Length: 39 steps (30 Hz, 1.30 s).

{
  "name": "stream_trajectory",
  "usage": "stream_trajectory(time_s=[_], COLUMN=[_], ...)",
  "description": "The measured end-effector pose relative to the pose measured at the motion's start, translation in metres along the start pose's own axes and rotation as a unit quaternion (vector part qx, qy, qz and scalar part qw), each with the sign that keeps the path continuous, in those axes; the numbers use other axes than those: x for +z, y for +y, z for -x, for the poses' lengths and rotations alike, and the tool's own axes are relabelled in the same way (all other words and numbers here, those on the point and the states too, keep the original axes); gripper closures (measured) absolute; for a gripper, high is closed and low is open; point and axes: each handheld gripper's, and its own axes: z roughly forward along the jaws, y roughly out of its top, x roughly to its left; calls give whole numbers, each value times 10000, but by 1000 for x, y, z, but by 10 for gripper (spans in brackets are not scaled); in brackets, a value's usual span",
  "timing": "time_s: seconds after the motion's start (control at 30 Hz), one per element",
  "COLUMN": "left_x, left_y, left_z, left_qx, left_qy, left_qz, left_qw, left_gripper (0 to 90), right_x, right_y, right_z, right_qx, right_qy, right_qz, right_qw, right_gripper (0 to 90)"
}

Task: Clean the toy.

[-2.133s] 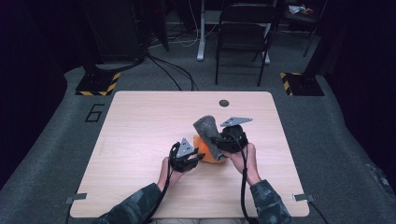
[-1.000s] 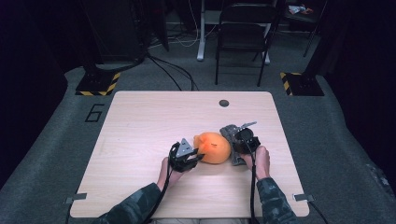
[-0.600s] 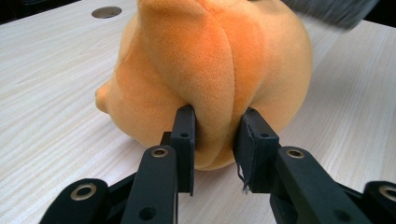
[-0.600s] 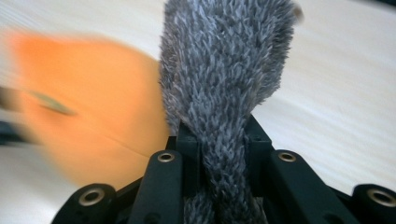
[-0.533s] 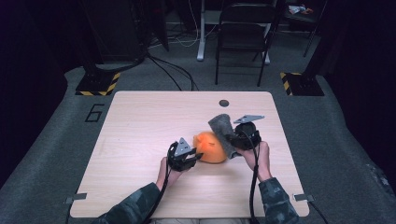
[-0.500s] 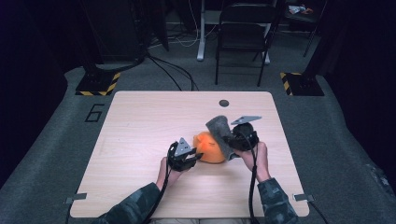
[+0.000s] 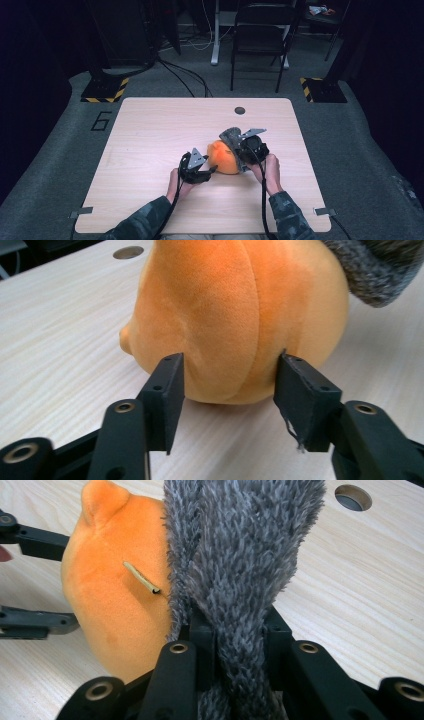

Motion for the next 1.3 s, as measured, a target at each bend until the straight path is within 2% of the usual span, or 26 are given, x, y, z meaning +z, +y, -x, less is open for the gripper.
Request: stream_trajectory(time_s=[0.1,0.2,0.23,0.3,0.37,0.5,0.57,0.6,0.67,0.7,0.73,0.77,0.87,0.93,0.97,1.0,1.13,1.3], left_x=[5,9,9,9,9,3,-2,-4,-9,-9,-10,-11,-9,-9,-8,-7,-6,-8], left_y=[-1,-3,-2,-1,0,6,9,11,14,14,15,15,12,12,10,8,9,8], left_z=[1,3,5,8,8,5,3,3,3,3,3,3,2,2,1,0,-2,-3], left_qx=[64,48,96,205,169,-77,-284,-346,-497,-497,-568,-596,-570,-516,-481,-505,-435,-389], left_qy=[53,118,167,256,237,106,9,25,-7,-7,-1,-74,-64,-52,-75,-76,-103,-141], left_qz=[41,134,157,176,177,169,129,141,158,158,197,163,173,133,42,30,67,23], left_qw=[10000,9998,9997,9993,9994,9998,9995,9993,9986,9986,9982,9981,9982,9986,9988,9987,9990,9991], left_gripper=[449,546,546,691,732,770,776,776,776,776,776,775,770,764,764,760,759,754], right_x=[3,3,3,2,1,-7,-14,-18,-28,-28,-33,-40,-34,-23,-23,-12,-11,-9], right_y=[0,0,-1,-1,-2,1,4,5,10,10,11,16,20,19,19,15,14,10], right_z=[0,0,0,2,3,10,9,8,2,2,1,-8,-23,-30,-30,-34,-30,-21], right_qx=[76,59,73,90,122,327,335,296,262,262,155,227,49,-132,-132,-137,-190,-152], right_qy=[43,30,27,5,24,149,197,219,284,284,327,562,682,591,591,416,219,26], right_qz=[28,37,37,65,76,213,291,381,519,519,613,790,737,567,567,466,455,292], right_qw=[10000,10000,10000,9999,9999,9991,9988,9986,9979,9979,9975,9950,9949,9966,9966,9980,9985,9995], right_gripper=[736,736,735,734,734,734,734,734,734,734,734,733,731,728,728,727,726,725])
